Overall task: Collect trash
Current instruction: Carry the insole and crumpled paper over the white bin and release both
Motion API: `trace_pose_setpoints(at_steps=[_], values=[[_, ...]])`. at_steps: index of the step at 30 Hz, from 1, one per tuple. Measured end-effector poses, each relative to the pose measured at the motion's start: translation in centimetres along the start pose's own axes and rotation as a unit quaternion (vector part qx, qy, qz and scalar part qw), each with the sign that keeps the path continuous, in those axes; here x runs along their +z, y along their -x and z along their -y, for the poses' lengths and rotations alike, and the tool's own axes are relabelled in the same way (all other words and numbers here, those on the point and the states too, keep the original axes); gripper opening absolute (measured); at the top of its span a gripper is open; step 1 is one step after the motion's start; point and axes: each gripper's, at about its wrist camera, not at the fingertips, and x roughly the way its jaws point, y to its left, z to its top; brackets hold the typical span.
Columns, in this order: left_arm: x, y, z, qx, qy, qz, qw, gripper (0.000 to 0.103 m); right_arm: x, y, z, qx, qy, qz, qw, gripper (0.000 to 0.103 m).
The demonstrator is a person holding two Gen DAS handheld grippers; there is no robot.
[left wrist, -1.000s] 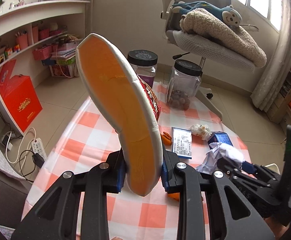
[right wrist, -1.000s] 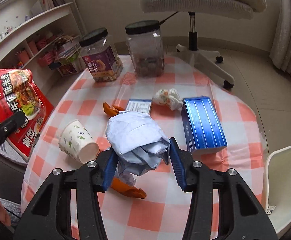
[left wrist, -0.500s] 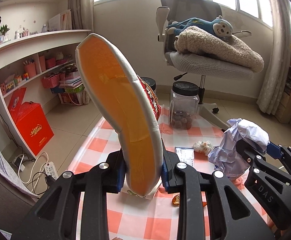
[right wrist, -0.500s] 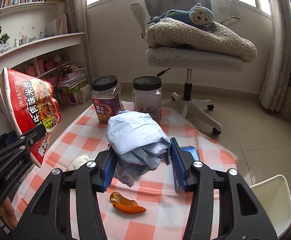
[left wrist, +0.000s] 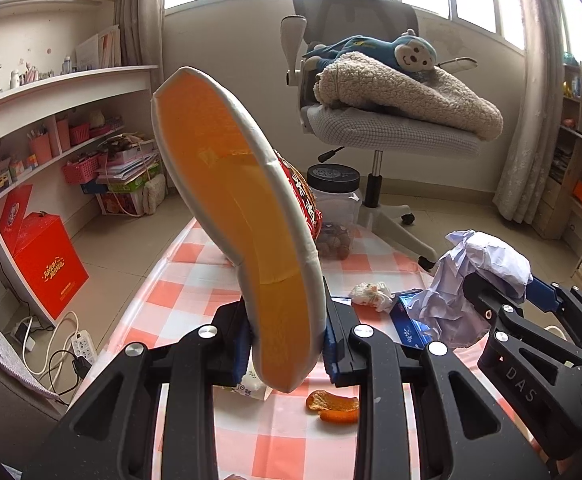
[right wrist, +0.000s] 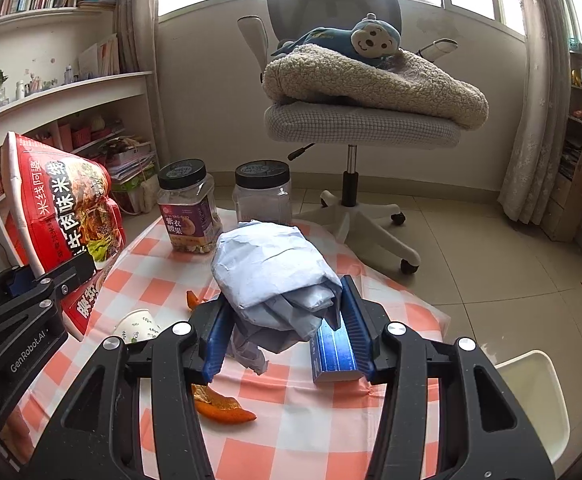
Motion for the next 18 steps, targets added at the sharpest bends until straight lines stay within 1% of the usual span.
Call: trace_pose_setpoints(at_steps=[18], values=[[-0.2,0.3,5.8,-0.051,-0.028,0.005,0.9983,0.028,-0.5,2.4,6.4,-0.054,-0.026,0.001,0.998,0.048]])
